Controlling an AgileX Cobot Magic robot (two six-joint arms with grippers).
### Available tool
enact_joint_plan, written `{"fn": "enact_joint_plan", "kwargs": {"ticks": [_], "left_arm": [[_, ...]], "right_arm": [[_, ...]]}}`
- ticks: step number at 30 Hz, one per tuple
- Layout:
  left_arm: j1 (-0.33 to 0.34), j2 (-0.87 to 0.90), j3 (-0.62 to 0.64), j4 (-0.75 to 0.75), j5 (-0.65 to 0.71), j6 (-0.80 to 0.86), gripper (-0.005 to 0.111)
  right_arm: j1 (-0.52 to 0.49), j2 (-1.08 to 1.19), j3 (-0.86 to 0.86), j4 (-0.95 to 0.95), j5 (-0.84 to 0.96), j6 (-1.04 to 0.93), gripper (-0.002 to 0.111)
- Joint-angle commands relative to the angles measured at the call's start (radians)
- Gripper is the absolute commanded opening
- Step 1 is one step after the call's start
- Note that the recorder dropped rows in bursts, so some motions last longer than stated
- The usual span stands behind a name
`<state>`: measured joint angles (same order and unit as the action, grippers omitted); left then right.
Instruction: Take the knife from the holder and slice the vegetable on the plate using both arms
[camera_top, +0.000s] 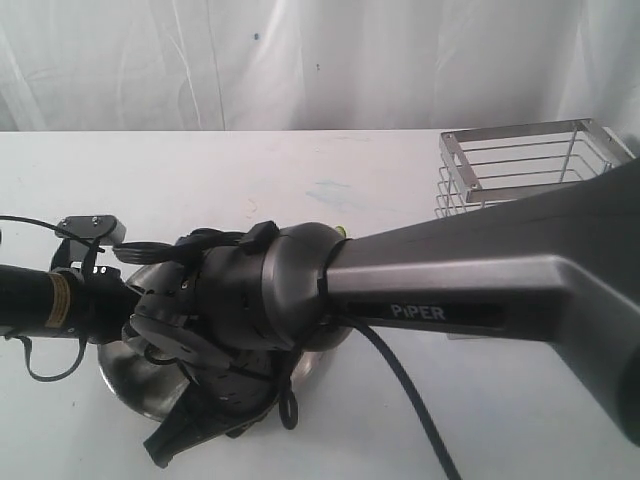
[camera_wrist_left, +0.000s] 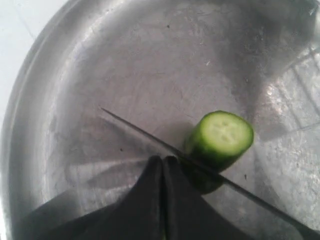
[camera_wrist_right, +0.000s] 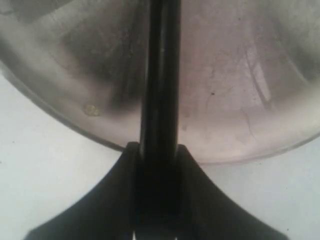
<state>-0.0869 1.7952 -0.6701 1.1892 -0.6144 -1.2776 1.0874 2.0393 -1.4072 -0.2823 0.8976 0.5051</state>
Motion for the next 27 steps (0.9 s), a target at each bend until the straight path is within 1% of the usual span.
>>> {"fn": "enact_joint_plan", "kwargs": {"ticks": [1,4,6,7,9,11,12,15,17,18,23,25,27], "left_arm": [[-0.006,0.012,0.005,0.015,0.032,0.003,0.0],[-0.006,0.007,0.005,-0.008,-0.001,0.003,0.0],[0.003,-0.027,0.002,-0.033,-0.069,0.003,0.0],[0.011,-0.067,0.0,-0.033,-0.082,0.003,0.0],[0.035,-0.155,0.0,-0.029,-0.065,-0.008,0.0],[0.056,-0.243,0.0,0.003,-0.065,-0.061,0.0],[0.063,-0.301,0.012,0.021,-0.065,-0.092,0.0],[0.063,-0.431,0.067,0.026,-0.06,-0.097,0.0],[0.063,-0.532,0.1,0.002,0.003,-0.098,0.0],[0.063,-0.589,0.117,-0.02,0.076,-0.103,0.0],[0.063,-0.745,0.169,-0.063,0.318,-0.139,0.0],[0.063,-0.782,0.185,-0.076,0.367,-0.139,0.0],[0.063,-0.806,0.207,-0.081,0.379,-0.137,0.0]], "right_arm": [[-0.001,-0.002,0.003,-0.01,-0.007,-0.009,0.0],[-0.001,-0.002,0.003,-0.01,-0.006,-0.007,0.0],[-0.001,-0.002,0.003,-0.007,0.003,-0.006,0.0],[-0.001,-0.002,0.003,-0.007,0.014,-0.006,0.0],[-0.001,-0.002,0.003,-0.007,0.021,-0.006,0.0],[-0.001,-0.002,0.003,-0.007,0.021,-0.006,0.0],[-0.001,-0.004,0.003,-0.003,0.021,-0.006,0.0],[-0.001,-0.041,0.003,0.0,0.032,-0.006,0.0],[-0.001,-0.106,0.003,-0.009,0.049,-0.006,0.0],[-0.004,-0.148,0.003,-0.018,0.049,-0.006,0.0],[-0.026,-0.211,0.003,-0.021,0.049,-0.006,0.0],[-0.055,-0.202,0.003,-0.021,0.038,-0.006,0.0],[-0.094,-0.178,0.003,-0.021,0.015,-0.011,0.0]]}}
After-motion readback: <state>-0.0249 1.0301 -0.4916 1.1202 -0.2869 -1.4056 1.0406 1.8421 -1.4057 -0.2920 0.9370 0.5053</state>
